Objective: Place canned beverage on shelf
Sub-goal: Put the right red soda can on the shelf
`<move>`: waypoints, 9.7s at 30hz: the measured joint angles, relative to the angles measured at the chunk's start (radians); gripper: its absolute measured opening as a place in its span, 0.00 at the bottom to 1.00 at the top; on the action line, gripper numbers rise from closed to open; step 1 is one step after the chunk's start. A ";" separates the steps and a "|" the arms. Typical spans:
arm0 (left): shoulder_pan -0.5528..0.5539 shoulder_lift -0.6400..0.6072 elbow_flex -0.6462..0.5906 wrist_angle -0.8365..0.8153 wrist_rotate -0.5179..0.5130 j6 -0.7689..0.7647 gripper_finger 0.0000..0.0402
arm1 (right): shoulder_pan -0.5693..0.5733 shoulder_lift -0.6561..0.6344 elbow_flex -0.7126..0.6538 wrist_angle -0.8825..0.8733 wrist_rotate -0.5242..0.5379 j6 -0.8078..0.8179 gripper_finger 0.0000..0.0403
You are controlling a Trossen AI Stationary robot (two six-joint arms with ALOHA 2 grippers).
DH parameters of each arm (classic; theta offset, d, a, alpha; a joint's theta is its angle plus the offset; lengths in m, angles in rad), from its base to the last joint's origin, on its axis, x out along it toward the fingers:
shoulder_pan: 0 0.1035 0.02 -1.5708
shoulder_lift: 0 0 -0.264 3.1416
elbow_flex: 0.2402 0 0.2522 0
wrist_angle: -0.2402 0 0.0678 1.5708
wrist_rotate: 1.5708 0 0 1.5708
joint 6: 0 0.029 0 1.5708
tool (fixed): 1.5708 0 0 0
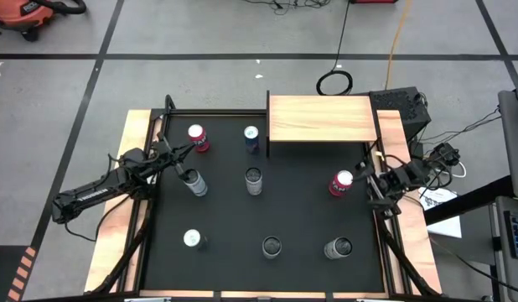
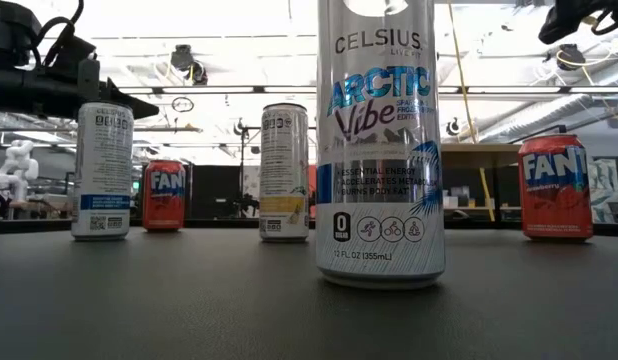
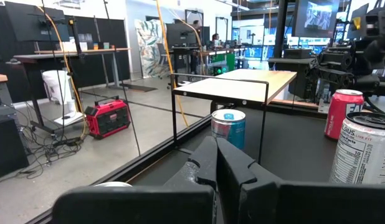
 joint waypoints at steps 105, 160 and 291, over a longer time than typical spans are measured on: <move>0.000 0.000 0.093 0.188 -0.066 -0.282 0.00 | 0.000 0.001 0.046 0.072 0.470 -0.525 0.97; 0.000 0.000 0.093 0.165 -0.071 -0.341 0.00 | 0.000 0.001 0.045 -0.071 0.470 -0.500 0.97; 0.000 0.259 0.445 -0.224 0.172 -0.332 0.00 | 0.000 0.504 0.836 -1.467 0.653 0.664 0.97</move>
